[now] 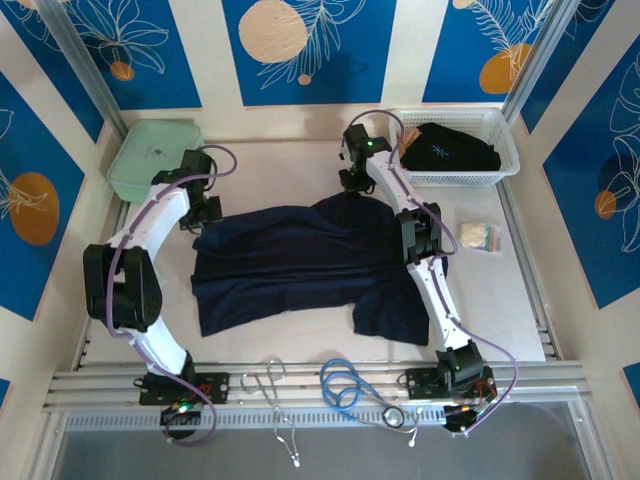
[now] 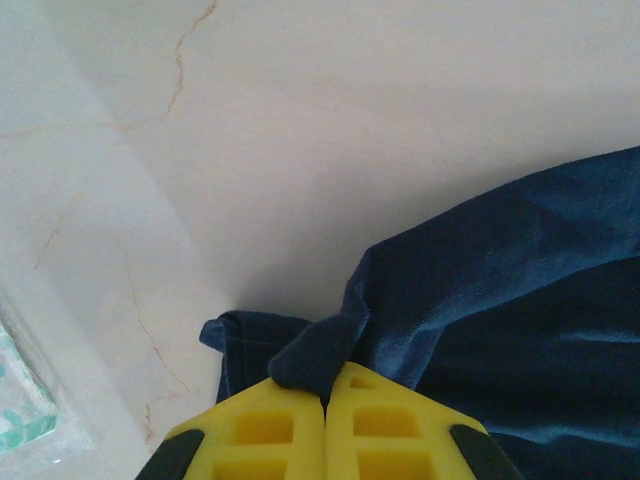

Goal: Fold and stack the t-shirts

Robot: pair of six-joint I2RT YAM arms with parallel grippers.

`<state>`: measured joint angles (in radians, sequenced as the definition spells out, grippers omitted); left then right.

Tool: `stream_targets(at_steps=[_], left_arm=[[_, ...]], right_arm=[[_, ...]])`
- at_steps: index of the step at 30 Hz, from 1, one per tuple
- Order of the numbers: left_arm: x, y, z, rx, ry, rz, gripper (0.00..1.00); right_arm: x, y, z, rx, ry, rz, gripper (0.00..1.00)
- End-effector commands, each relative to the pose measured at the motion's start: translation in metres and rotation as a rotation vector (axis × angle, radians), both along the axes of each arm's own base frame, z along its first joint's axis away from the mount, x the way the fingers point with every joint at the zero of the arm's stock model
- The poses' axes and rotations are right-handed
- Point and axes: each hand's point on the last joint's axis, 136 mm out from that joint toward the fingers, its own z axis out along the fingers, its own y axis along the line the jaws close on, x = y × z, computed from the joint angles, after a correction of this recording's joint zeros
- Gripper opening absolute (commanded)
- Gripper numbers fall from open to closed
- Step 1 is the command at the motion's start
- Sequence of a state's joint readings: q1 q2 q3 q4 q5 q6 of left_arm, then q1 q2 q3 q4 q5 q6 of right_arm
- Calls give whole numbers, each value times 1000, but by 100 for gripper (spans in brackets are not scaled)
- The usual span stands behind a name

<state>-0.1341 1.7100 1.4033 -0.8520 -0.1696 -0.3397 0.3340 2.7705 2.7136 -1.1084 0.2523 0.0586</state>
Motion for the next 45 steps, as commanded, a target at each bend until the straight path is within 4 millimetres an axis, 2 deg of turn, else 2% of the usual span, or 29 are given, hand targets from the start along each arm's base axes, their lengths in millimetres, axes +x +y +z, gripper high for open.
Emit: stream_targets(at_steps=[1,3,5,8,11,13,17,22,25,29,33,37,40,42,45], left_arm=[[-6,-1,-9,13,29,-8,0],[-5,-2,-10,8,28,-9,0],[-3,-4,-8,-3,20,-11,0],[3,-8,5,-23,-13,-17,0],[12,-14,34,-39,-77,-30,0],[17,-18,65,-43,-135,-42,0],[16,-17,137,-42,-276,-46,0],[-7,-6,225,-24,-455,-43,0],[-28,-6,267,-43,-558,-65,0],[-65,-11,320,-92,-726,-133,0],[-115,-10,373,-113,-918,-192,0],[-172,-4,413,-111,-1095,-228,0],[-214,-2,435,-115,-1205,-267,0],[-238,-6,443,-126,-1257,-321,0],[-276,-26,455,-188,-1331,-475,0]], right_arm=[[-51,2,-47,-45,226,14,9],[-49,1,-44,-54,211,13,0],[-45,-2,-35,-68,186,14,0],[-35,-5,3,-58,113,-4,0],[-26,-10,70,-9,-2,-44,0],[-25,-16,125,26,-98,-75,0],[-48,-29,229,85,-277,-108,0],[-109,-57,346,120,-512,-135,0],[-154,-74,404,132,-653,-138,0],[-219,-95,467,165,-820,-137,0],[-291,-114,522,252,-979,-125,0],[-364,-133,563,401,-1108,-96,0],[-413,-143,582,499,-1183,-41,0],[-442,-142,589,547,-1207,36,0],[-492,-126,593,654,-1210,252,0]])
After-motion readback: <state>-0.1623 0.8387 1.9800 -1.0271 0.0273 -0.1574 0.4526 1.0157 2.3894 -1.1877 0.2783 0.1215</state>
